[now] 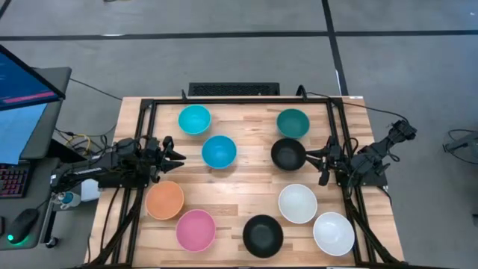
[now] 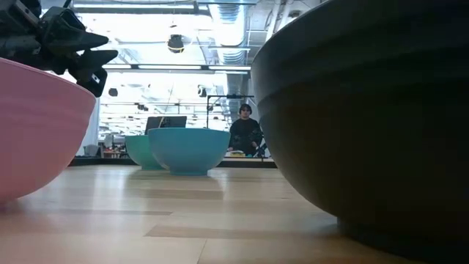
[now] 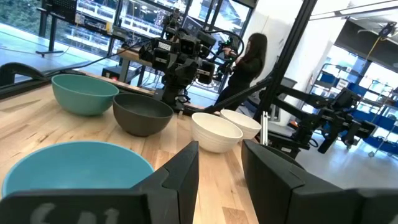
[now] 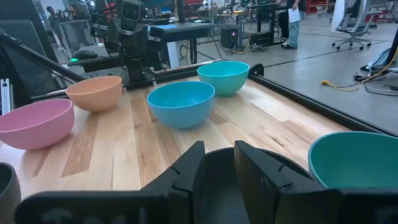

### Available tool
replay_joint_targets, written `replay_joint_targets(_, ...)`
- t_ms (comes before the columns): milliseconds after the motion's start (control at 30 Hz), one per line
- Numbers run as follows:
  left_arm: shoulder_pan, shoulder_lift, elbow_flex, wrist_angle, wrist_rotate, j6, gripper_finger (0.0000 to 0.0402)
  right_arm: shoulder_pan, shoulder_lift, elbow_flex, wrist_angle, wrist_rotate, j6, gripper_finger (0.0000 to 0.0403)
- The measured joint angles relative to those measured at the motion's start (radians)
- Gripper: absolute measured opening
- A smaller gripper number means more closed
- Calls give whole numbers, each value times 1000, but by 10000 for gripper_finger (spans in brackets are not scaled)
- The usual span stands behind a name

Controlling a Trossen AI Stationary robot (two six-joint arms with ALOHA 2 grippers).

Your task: Nest bowls inside each other

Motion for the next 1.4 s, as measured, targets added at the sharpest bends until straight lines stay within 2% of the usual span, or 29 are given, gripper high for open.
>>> replay_joint_targets(200, 0, 0, 0, 0, 0, 1, 112, 0, 0, 0, 0, 0, 0, 111)
replay_joint_targets(300, 0, 0, 0, -1, -14, 109, 112, 0, 0, 0, 0, 0, 0, 111)
replay_joint_targets(433, 0, 0, 0, 10, -101, 269, 112, 0, 0, 0, 0, 0, 0, 111)
replay_joint_targets(567, 0, 0, 8, 101, -219, 185, 112, -1, 0, 0, 0, 4, -18, 111)
replay_joint_targets(667, 1, 1, 57, 95, -342, 164, 112, -3, 0, 0, 4, 5, -111, 111)
replay_joint_targets(733, 1, 1, 109, 81, -386, 216, 112, -4, 0, 0, 56, 13, -141, 111)
replay_joint_targets(800, 1, 28, 174, 28, -388, 244, 112, -14, 0, 1, 172, 30, -148, 111)
replay_joint_targets(900, 0, 110, 285, -110, -389, 202, 112, -27, 0, 36, 320, 29, -168, 111)
replay_joint_targets(967, 0, 187, 370, -178, -391, 177, 112, -29, -1, 81, 366, 23, -237, 111)
replay_joint_targets(1133, 0, 434, 593, -232, -391, 232, 112, -27, 0, 251, 367, -17, -470, 111)
replay_joint_targets(1267, 0, 593, 783, -236, -391, 226, 112, -26, 9, 390, 325, -25, -445, 111)
replay_joint_targets(1400, 0, 700, 948, -238, -382, 180, 112, -26, 19, 502, 149, -48, -391, 111)
